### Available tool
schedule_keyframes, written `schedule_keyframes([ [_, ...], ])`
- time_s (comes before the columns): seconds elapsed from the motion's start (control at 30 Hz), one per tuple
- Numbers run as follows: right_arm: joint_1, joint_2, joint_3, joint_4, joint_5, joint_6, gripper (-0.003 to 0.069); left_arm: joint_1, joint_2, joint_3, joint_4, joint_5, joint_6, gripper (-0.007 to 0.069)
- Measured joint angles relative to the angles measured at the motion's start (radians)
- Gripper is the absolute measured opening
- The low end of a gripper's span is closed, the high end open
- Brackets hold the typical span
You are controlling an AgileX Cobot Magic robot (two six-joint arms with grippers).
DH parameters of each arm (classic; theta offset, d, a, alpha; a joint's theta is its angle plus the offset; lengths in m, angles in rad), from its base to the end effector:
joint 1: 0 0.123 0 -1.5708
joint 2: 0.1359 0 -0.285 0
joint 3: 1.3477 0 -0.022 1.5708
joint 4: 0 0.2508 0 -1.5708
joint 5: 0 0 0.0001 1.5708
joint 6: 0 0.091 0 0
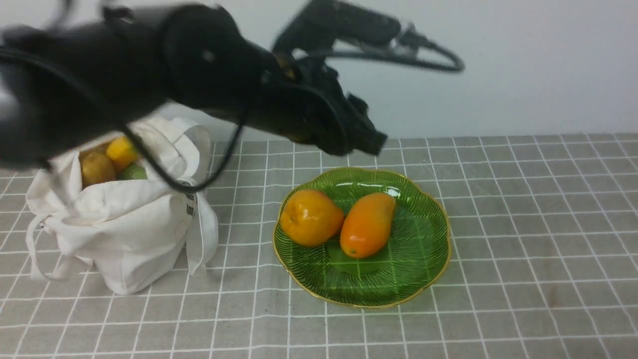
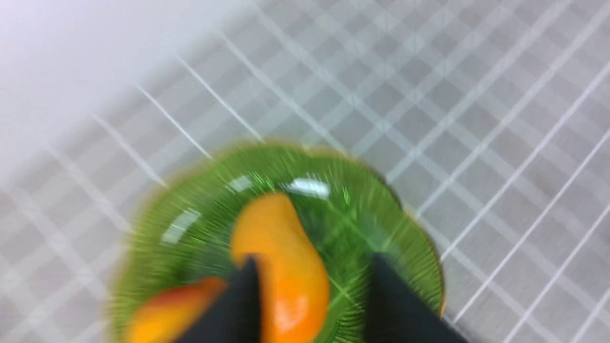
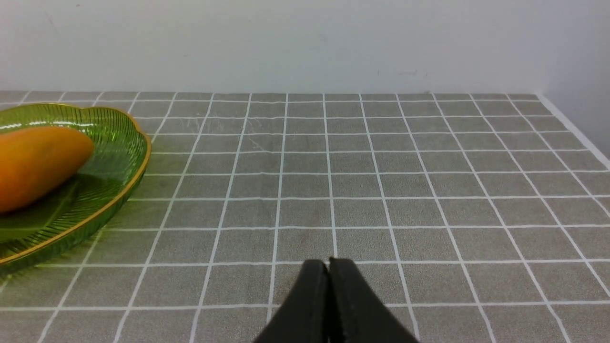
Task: Take the fruit out of the bag on the grey coffee tablecloth and place them on the plate.
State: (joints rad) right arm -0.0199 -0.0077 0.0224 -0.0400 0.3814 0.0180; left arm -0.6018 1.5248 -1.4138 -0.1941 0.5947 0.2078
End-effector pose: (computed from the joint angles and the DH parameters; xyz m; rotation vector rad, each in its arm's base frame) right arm 0.0525 -0.0024 0.1718 0.0109 1.8796 -0.0408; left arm 0.2837 -0.2068 0.3710 0.7624 2.0737 -0.4307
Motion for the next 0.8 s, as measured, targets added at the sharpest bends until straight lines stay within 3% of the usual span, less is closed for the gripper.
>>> schedule_keyframes([
  [0.07, 0.0, 0.0, 0.0, 0.0, 0.0, 0.0, -0.0015, 0.0, -0.153, 0.01, 0.081, 0.017, -0.09, 0.0028],
  [0.13, 0.0, 0.0, 0.0, 0.0, 0.0, 0.0, -0.0015, 0.0, -0.266, 0.033, 0.119, 0.022, -0.137, 0.0006],
  [0.27, 0.0, 0.0, 0.0, 0.0, 0.0, 0.0, -0.0015, 0.0, -0.468, 0.109, 0.184, 0.029, -0.208, -0.0008],
  [0.4, 0.0, 0.0, 0.0, 0.0, 0.0, 0.0, -0.0015, 0.0, -0.773, 0.322, 0.261, -0.017, -0.287, -0.0008],
  [0.8, 0.0, 0.0, 0.0, 0.0, 0.0, 0.0, -0.0015, 0.0, -1.449, 0.815, 0.386, -0.256, -0.313, -0.0008],
])
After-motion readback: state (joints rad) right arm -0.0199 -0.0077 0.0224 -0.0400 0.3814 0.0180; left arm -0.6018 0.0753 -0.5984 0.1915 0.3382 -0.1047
